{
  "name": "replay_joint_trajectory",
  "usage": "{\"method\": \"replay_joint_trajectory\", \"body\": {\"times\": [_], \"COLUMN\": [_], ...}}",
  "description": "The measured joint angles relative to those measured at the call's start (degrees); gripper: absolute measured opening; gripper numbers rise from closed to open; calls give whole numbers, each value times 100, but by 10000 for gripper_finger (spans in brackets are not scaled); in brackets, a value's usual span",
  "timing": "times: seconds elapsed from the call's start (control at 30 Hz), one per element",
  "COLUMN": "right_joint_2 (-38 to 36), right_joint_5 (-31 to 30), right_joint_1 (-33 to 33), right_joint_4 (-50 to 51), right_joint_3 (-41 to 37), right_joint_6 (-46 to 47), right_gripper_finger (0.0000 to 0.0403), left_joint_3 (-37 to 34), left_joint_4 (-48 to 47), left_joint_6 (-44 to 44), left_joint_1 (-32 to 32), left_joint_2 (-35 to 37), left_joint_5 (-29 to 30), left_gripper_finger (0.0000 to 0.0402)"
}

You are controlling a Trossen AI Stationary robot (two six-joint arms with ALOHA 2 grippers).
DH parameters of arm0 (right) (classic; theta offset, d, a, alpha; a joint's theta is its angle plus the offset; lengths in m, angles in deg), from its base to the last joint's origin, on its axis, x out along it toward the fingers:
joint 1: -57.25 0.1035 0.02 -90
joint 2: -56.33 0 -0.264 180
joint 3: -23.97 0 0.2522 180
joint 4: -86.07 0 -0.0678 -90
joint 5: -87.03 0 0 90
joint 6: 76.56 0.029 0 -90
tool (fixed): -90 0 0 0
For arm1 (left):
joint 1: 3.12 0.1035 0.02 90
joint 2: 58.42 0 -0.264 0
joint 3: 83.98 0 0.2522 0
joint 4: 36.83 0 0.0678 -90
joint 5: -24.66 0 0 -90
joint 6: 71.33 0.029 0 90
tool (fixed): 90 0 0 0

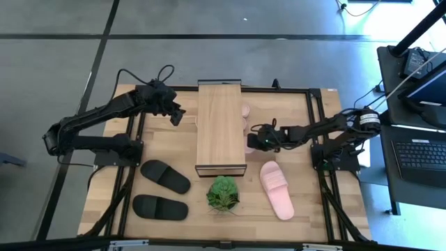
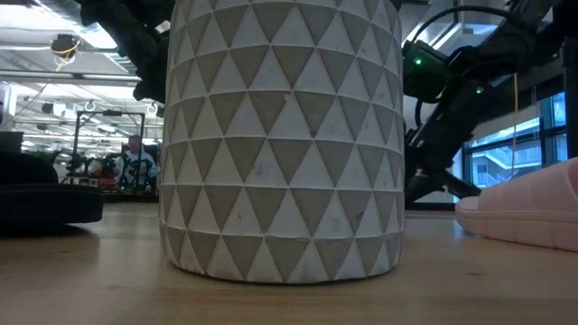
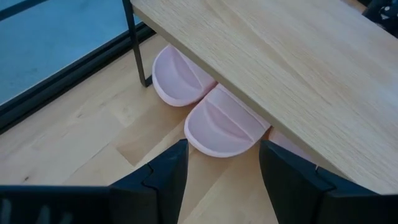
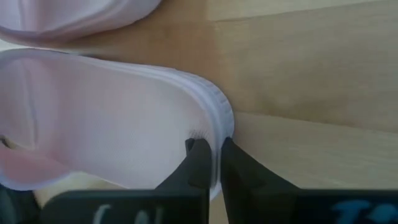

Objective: Pick and place slides into the shelf
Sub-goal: Put the pink slipper under the shelf

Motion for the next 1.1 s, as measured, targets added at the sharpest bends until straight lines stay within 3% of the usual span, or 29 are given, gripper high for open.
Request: {"method": "replay_joint_trajectory", "body": {"times": [0.7,1.1], "right_joint_2": [104,90], "right_joint_5": [-391,-298], "right_joint_1": [-61,-153], "right_joint_4": [-657,-964], "right_joint_3": [-12,-12], "right_joint_6": [-273,-447], "right_gripper_finger": [18,17], "left_joint_3": [0,0], "left_joint_4": [17,15], "left_joint_6": [-1,-46], "left_joint_1": [2,2], "left_joint_2": [0,2], "left_joint_5": [6,3], "left_gripper_finger": [187,187]}}
